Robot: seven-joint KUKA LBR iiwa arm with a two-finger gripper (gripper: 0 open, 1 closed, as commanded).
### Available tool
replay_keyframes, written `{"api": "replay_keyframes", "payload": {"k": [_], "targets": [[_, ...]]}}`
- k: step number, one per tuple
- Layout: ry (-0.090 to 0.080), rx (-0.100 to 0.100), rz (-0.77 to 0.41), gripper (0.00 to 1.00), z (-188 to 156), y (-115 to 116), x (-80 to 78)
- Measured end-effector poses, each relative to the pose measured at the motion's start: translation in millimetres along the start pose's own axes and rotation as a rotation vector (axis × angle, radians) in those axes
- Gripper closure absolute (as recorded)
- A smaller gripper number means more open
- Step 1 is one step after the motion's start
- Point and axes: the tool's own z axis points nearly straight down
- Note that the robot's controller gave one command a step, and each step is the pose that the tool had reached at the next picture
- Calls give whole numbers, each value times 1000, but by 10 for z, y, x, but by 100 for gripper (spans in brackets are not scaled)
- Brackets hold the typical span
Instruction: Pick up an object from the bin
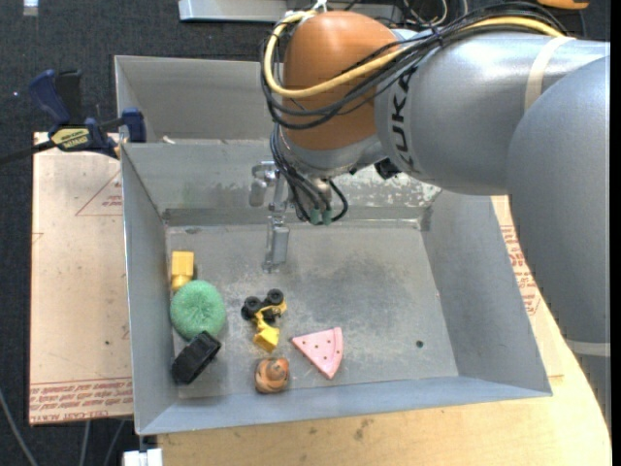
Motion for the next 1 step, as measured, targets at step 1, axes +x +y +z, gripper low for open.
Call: {"api": "replay_keyframes", "payload": {"k": [1], "targets": [[-7,-1,3,0,-52,-8,-10]]}}
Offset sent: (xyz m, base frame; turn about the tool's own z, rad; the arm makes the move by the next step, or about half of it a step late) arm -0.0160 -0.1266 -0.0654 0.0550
